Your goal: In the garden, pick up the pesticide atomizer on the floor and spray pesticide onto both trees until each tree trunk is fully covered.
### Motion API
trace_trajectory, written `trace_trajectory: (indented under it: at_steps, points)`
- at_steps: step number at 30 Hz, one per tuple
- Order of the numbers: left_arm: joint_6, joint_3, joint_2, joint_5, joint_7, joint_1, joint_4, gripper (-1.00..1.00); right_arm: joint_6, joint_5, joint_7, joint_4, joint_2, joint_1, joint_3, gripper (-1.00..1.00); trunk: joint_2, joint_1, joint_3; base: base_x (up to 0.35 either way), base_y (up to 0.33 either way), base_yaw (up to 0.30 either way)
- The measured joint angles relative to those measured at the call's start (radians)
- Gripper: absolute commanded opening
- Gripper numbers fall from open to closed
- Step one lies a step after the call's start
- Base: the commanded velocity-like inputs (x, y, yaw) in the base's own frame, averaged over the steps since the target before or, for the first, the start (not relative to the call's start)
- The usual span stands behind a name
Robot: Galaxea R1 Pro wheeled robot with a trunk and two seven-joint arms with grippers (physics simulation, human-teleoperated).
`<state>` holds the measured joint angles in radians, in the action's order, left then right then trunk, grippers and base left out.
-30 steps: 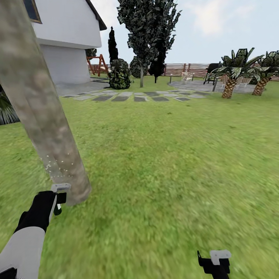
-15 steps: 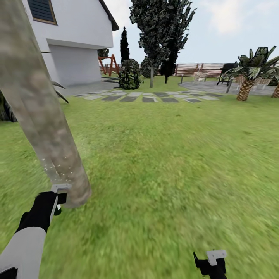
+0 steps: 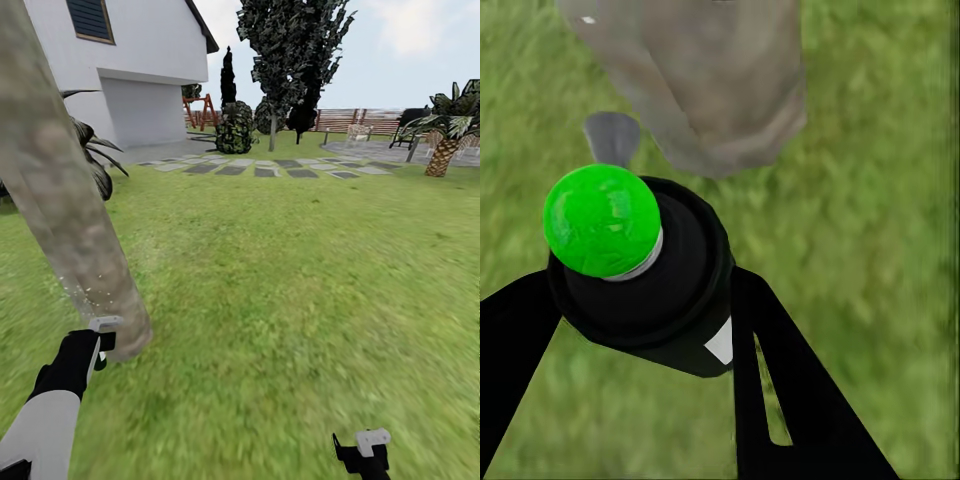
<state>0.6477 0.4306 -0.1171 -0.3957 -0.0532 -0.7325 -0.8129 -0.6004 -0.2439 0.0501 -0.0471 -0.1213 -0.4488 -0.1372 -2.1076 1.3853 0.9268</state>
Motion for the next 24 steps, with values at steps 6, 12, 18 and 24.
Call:
trace_trajectory:
  at_steps: [6, 12, 18, 24]
  points:
    - [0.0, 0.0, 0.0, 0.0, -0.001, 0.0, -0.001, -1.0, 0.0, 0.0, 0.0, 0.0, 0.0, 0.0, 0.0, 1.0, 0.0, 0.0, 0.0, 0.101, -0.264, 0.111]
    - [0.0, 0.002, -0.001, 0.0, 0.0, 0.0, -0.002, -1.0, 0.0, 0.0, 0.0, 0.0, 0.0, 0.0, 0.001, 1.0, 0.0, 0.0, 0.0, 0.098, -0.265, 0.272]
    - [0.0, 0.001, -0.001, 0.0, 0.001, 0.0, 0.0, -1.0, 0.0, 0.0, 0.0, 0.0, 0.0, 0.0, 0.002, 1.0, 0.0, 0.0, 0.0, 0.143, -0.265, 0.277]
    - [0.0, 0.001, -0.002, 0.0, 0.001, 0.0, 0.0, -1.0, 0.0, 0.0, 0.0, 0.0, 0.0, 0.0, 0.0, 1.0, 0.0, 0.0, 0.0, 0.155, -0.265, 0.149]
